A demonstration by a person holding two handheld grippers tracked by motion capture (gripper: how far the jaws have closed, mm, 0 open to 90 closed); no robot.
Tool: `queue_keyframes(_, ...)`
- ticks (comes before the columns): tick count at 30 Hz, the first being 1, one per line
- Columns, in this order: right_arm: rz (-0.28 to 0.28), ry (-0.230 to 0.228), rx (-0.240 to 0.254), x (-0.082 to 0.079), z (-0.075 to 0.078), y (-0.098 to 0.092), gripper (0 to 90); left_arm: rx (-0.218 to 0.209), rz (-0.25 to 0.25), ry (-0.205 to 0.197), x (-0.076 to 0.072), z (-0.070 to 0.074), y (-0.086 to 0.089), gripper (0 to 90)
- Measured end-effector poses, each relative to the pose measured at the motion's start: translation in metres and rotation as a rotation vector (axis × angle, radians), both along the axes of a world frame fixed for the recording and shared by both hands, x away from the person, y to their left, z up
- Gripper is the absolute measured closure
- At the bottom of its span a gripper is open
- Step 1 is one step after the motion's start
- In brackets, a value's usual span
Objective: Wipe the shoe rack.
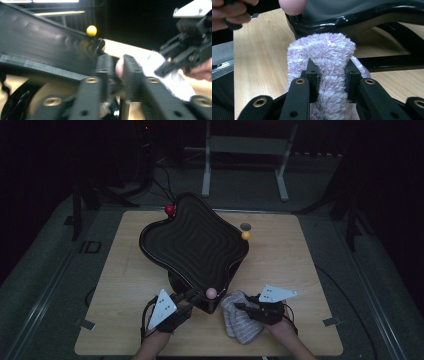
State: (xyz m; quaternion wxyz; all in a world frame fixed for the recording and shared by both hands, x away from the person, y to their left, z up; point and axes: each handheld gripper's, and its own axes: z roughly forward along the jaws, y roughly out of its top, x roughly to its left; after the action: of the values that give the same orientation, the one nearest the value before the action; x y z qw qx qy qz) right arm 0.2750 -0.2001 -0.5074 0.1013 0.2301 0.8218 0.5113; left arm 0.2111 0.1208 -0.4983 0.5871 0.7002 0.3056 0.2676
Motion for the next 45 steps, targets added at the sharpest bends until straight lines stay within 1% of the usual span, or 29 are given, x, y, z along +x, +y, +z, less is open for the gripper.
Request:
queue_keyframes(1, -0.001, -0.002, 0.003, 0.0, 0.001, -0.001, 72.0, 0.006, 0.011, 0.015, -0.004, -0.007, 0.001, 87.7)
queue_keyframes(2, -0.002, -0.002, 0.007, -0.002, 0.003, -0.002, 72.0, 0.01, 0.017, 0.033, -0.005, -0.01, 0.001, 89.3)
queue_keyframes(3, -0.003, -0.005, 0.007, -0.002, 0.004, -0.003, 72.0, 0.02, 0.03, 0.051, -0.006, -0.016, 0.0, 89.4)
queue_keyframes(4, -0.006, -0.008, 0.008, -0.004, 0.005, -0.004, 72.0, 0.014, 0.022, 0.081, -0.005, -0.021, -0.001, 89.6)
queue_keyframes(5, -0.006, -0.009, 0.01, -0.005, 0.006, -0.006, 72.0, 0.016, 0.022, 0.108, -0.004, -0.026, -0.003, 89.8)
queue_keyframes(6, -0.013, -0.008, 0.01, -0.006, 0.007, -0.007, 72.0, 0.025, 0.028, 0.127, -0.003, -0.03, -0.006, 89.7)
queue_keyframes(7, -0.019, -0.015, 0.007, -0.006, 0.007, -0.009, 72.0, 0.023, 0.025, 0.145, -0.001, -0.034, -0.009, 89.8)
queue_keyframes(9, -0.034, -0.015, 0.011, -0.008, 0.007, -0.012, 72.0, 0.024, 0.039, 0.184, 0.004, -0.041, -0.014, 89.6)
queue_keyframes(11, -0.046, -0.015, 0.014, -0.007, 0.006, -0.015, 72.0, 0.022, 0.054, 0.211, 0.009, -0.047, -0.019, 89.5)
queue_keyframes(12, -0.052, -0.011, 0.018, -0.006, 0.006, -0.016, 72.0, 0.016, 0.058, 0.215, 0.011, -0.049, -0.021, 89.5)
queue_keyframes(14, -0.06, -0.009, 0.025, -0.005, 0.006, -0.018, 72.0, 0.036, 0.059, 0.214, 0.014, -0.052, -0.025, 89.4)
queue_keyframes(16, -0.063, -0.005, 0.033, -0.004, 0.006, -0.02, 72.0, 0.038, 0.046, 0.222, 0.018, -0.054, -0.03, 89.2)
queue_keyframes(18, -0.068, -0.002, 0.032, -0.004, 0.006, -0.021, 72.0, 0.036, 0.043, 0.209, 0.02, -0.056, -0.037, 89.5)
queue_keyframes(19, -0.067, 0.0, 0.033, -0.004, 0.006, -0.021, 72.0, 0.028, 0.038, 0.214, 0.021, -0.057, -0.04, 89.1)
queue_keyframes(21, -0.068, -0.003, 0.025, -0.004, 0.005, -0.021, 72.0, 0.021, 0.034, 0.208, 0.024, -0.058, -0.045, 89.1)
queue_keyframes(23, -0.069, 0.004, 0.031, -0.004, 0.005, -0.021, 72.0, 0.008, 0.025, 0.217, 0.026, -0.058, -0.049, 88.2)
queue_keyframes(26, -0.07, -0.001, 0.031, -0.005, 0.005, -0.022, 72.0, 0.025, 0.012, 0.194, 0.029, -0.058, -0.058, 86.3)
queue_keyframes(28, -0.075, -0.002, 0.032, -0.005, 0.006, -0.024, 72.0, 0.025, 0.01, 0.192, 0.033, -0.058, -0.064, 86.2)
queue_keyframes(32, -0.081, 0.002, 0.03, -0.007, 0.005, -0.026, 72.0, 0.032, -0.011, 0.179, 0.042, -0.058, -0.077, 86.5)
queue_keyframes(34, -0.081, 0.004, 0.035, -0.008, 0.006, -0.028, 72.0, 0.027, -0.023, 0.18, 0.045, -0.058, -0.084, 86.4)
queue_keyframes(36, -0.084, 0.001, 0.041, -0.011, 0.007, -0.03, 72.0, 0.033, -0.05, 0.172, 0.047, -0.058, -0.091, 86.2)
queue_keyframes(37, -0.086, -0.002, 0.041, -0.012, 0.007, -0.032, 72.0, 0.035, -0.066, 0.17, 0.048, -0.058, -0.095, 84.7)
queue_keyframes(38, -0.088, -0.005, 0.039, -0.012, 0.007, -0.033, 72.0, 0.035, -0.069, 0.163, 0.05, -0.058, -0.099, 83.2)
queue_keyframes(39, -0.092, -0.001, 0.039, -0.012, 0.007, -0.034, 72.0, 0.032, -0.084, 0.162, 0.053, -0.058, -0.103, 83.2)
queue_keyframes(40, -0.094, 0.004, 0.044, -0.011, 0.006, -0.035, 72.0, 0.031, -0.088, 0.162, 0.054, -0.058, -0.106, 83.2)
queue_keyframes(42, -0.093, 0.008, 0.046, -0.011, 0.005, -0.035, 72.0, 0.027, -0.099, 0.164, 0.055, -0.057, -0.107, 83.2)
queue_keyframes(43, -0.094, 0.004, 0.041, -0.011, 0.005, -0.035, 72.0, 0.025, -0.103, 0.162, 0.054, -0.057, -0.105, 83.2)
queue_keyframes(44, -0.095, 0.003, 0.04, -0.011, 0.005, -0.035, 72.0, 0.032, -0.098, 0.156, 0.052, -0.056, -0.101, 81.8)
queue_keyframes(45, -0.093, 0.004, 0.042, -0.011, 0.005, -0.035, 72.0, 0.033, -0.093, 0.161, 0.051, -0.056, -0.094, 81.8)
